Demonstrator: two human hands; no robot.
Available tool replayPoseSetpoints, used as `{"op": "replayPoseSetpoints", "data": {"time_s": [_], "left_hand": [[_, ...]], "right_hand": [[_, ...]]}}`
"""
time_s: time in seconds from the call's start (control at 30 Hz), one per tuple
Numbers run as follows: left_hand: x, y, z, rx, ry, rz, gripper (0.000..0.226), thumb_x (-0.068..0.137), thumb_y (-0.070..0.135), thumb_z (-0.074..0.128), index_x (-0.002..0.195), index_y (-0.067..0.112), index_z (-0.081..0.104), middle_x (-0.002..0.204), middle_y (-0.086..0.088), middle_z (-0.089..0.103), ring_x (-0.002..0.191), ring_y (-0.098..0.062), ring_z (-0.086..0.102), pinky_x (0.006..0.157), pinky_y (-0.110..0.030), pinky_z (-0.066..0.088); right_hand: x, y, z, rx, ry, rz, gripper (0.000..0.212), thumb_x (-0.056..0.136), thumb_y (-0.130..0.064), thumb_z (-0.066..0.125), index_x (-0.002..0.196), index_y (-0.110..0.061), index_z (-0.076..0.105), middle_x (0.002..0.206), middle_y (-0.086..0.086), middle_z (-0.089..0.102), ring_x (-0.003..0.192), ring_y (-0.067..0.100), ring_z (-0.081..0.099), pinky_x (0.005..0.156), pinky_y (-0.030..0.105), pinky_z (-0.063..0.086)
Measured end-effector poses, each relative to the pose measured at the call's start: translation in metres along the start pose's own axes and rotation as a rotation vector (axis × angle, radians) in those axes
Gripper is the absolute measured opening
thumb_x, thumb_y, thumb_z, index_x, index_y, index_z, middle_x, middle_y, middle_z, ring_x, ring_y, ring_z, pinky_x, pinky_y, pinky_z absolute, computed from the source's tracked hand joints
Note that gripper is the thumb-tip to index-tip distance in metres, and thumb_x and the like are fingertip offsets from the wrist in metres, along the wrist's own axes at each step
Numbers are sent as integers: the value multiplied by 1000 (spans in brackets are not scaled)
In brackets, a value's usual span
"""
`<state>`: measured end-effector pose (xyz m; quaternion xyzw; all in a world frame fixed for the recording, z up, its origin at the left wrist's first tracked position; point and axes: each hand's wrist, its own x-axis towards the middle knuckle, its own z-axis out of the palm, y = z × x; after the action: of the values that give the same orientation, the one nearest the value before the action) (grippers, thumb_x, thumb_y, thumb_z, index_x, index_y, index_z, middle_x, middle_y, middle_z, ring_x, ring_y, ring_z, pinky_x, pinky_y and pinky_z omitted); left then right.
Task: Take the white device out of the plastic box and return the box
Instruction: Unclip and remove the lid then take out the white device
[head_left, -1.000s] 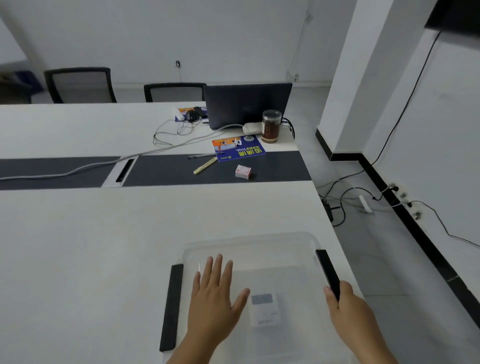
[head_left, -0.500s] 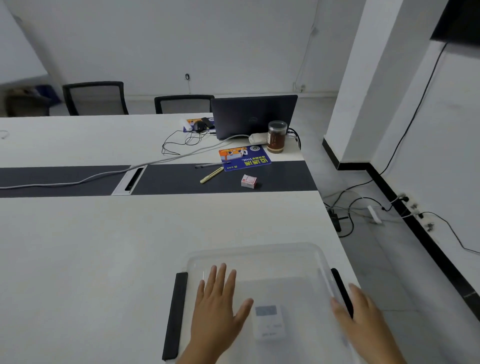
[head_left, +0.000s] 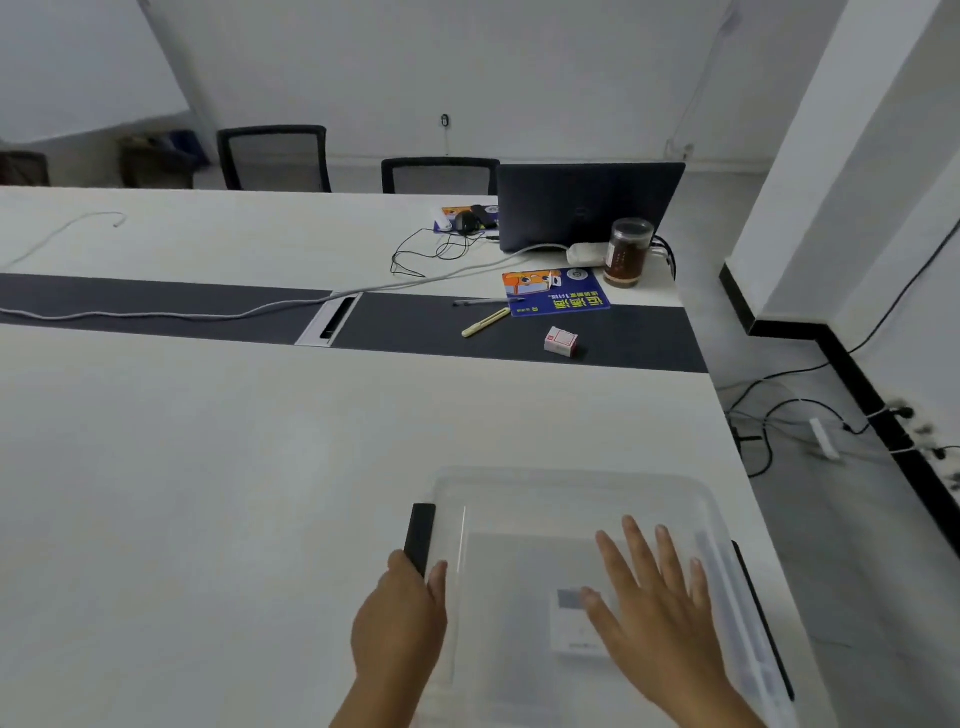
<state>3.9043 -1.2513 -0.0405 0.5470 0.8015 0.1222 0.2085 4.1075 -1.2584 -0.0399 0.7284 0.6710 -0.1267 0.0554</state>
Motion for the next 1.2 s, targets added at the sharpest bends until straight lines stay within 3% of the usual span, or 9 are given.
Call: {"op": "replayPoseSetpoints", "data": {"time_s": [0.1, 0.4, 0.53, 0.6, 0.67, 0.77, 0.9, 1.03, 1.2], "left_hand": [[2, -3, -8, 12, -2, 40, 27, 92, 39, 29, 82, 15, 30, 57, 7, 36, 52, -16, 39, 42, -22, 22], [12, -27, -14, -427, -120, -20, 32, 92, 24, 41, 60, 21, 39, 56, 2, 45, 54, -13, 43, 54, -27, 33], [13, -25, -14, -431, -158, -54, 20, 92, 28, 39, 89, 17, 55, 81, -6, 61, 82, -25, 57, 62, -28, 36], [14, -27, -13, -302, -82, -69, 46, 90, 33, 42, 130, 10, 38, 126, -14, 54, 119, -30, 47, 89, -34, 39], [7, -27, -17, -246, 113, -18, 58, 86, 37, 49, 133, 6, 34, 138, -15, 44, 129, -31, 36, 103, -39, 33], [-3, -26, -11, -186, 114, 68, 57, 77, 46, 54, 115, 4, 55, 108, -17, 60, 108, -36, 49, 85, -35, 39], [-10, -22, -3, -207, 22, 67, 15, 82, 27, 59, 70, 23, 51, 61, 0, 44, 77, -31, 51, 61, -32, 32], [-6, -25, 2, -289, 99, 47, 15, 80, 18, 62, 71, 6, 60, 60, 0, 37, 72, -31, 49, 62, -32, 31], [-8, -25, -2, -336, 148, 59, 22, 76, 8, 65, 92, -7, 65, 63, 0, 39, 75, -35, 52, 67, -31, 32]], "right_hand": [[-2, 0, 1, 49, -61, -43, 124, 25, -70, -46, 139, -33, -14, 134, -8, -33, 138, 18, -24, 115, 47, -8], [-2, -6, -9, 65, -119, -18, 135, 15, -67, -48, 140, -37, -8, 137, -13, -33, 141, 21, -21, 116, 47, -4], [-1, -8, -9, 109, -78, -35, 133, 19, -69, -48, 141, -36, -6, 135, -9, -34, 141, 21, -19, 116, 47, -5], [-2, -4, -8, 135, -53, -61, 133, 25, -75, -41, 142, -32, 5, 151, -7, -18, 143, 21, -12, 116, 45, -1], [-2, 7, -6, 224, 44, -54, 124, 47, -85, -20, 137, -18, 34, 152, 7, 24, 142, 22, 14, 113, 48, 17], [-12, 34, -7, 264, 216, 118, 78, 80, -65, 22, 102, -5, 66, 108, 21, 69, 108, 29, 54, 83, 59, 47], [-25, 53, -6, 385, 304, 425, 49, 70, -19, 72, 108, 9, 59, 104, 37, 63, 95, 53, 57, 81, 54, 46], [-28, 60, 13, 542, 228, 343, 71, 63, -46, 38, 74, 19, 63, 74, 41, 62, 72, 54, 60, 66, 53, 50], [-28, 56, 14, 481, 251, 279, 56, 58, -34, 32, 49, 14, 60, 57, 35, 61, 46, 49, 59, 49, 49, 51]]}}
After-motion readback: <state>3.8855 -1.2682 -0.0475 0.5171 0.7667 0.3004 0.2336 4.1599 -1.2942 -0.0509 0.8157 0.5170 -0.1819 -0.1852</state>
